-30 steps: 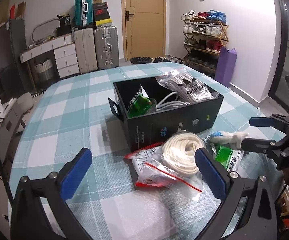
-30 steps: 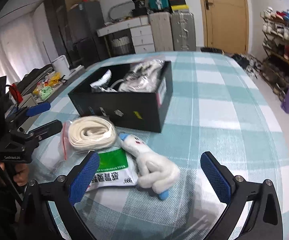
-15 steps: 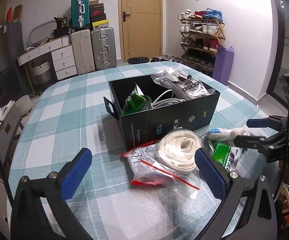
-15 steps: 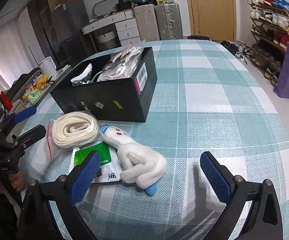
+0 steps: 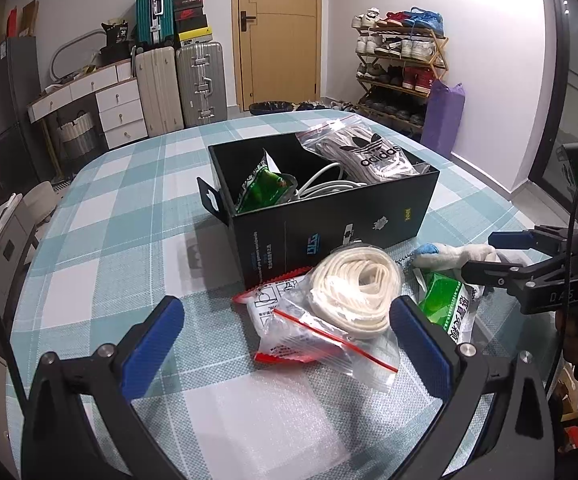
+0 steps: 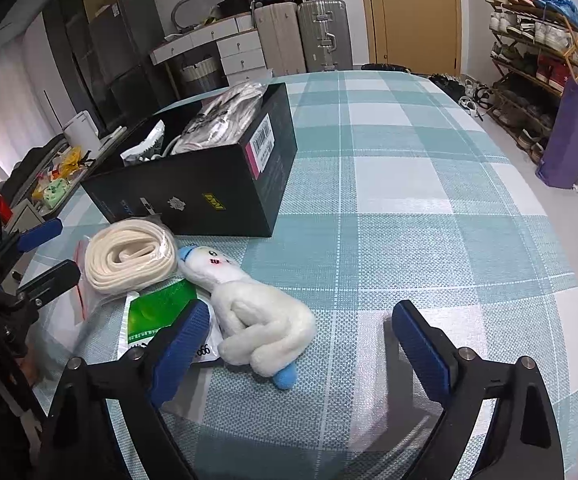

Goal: Organize soft objects
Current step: 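Grasp the white plush toy with the right gripper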

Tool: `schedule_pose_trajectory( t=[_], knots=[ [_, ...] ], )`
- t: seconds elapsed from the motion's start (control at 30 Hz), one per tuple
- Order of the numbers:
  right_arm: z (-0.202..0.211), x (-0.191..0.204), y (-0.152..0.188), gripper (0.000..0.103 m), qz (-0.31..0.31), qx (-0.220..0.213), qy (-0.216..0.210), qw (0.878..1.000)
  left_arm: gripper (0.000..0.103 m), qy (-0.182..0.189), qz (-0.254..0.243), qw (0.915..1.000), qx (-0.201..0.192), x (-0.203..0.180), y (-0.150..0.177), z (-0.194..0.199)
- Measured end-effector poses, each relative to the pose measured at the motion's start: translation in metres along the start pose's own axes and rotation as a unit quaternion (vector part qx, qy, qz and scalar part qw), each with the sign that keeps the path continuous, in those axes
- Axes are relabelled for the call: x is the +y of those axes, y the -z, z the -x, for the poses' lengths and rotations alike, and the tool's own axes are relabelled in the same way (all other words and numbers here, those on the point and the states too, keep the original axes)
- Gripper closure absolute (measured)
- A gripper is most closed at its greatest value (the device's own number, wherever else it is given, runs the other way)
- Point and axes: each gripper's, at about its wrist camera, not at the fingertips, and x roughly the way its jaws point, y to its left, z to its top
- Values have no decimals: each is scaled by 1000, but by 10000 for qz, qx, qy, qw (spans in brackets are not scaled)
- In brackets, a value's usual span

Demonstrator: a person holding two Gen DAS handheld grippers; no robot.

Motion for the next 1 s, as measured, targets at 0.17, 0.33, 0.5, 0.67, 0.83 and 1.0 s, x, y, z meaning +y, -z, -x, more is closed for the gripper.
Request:
schedule_pose_trajectory(
  t=[0.17, 0.33, 0.5, 0.67, 0.83, 1.0],
  knots=[
    [-3, 2, 1, 15, 69, 30, 32, 10000, 0, 4, 3, 10000, 6, 0, 0, 0],
    [-2, 5, 2, 23, 184, 19, 122, 9998, 0, 51, -12, 10000, -7, -1, 1, -1],
    [-1, 10, 5, 34, 370, -24, 200, 9991, 0, 76, -38, 10000, 38, -2, 2, -1],
    [0, 14, 6, 58, 480, -82, 118, 9987, 0, 56, -70, 9999, 54, -3, 2, -1],
    [2, 12, 8, 61, 480, -169, 100, 9987, 0, 36, -88, 9999, 87, -4, 1, -2],
    [8, 10, 7, 62, 507, -328, 110, 9981, 0, 129, -111, 9998, 55, -7, -2, -2]
  ],
)
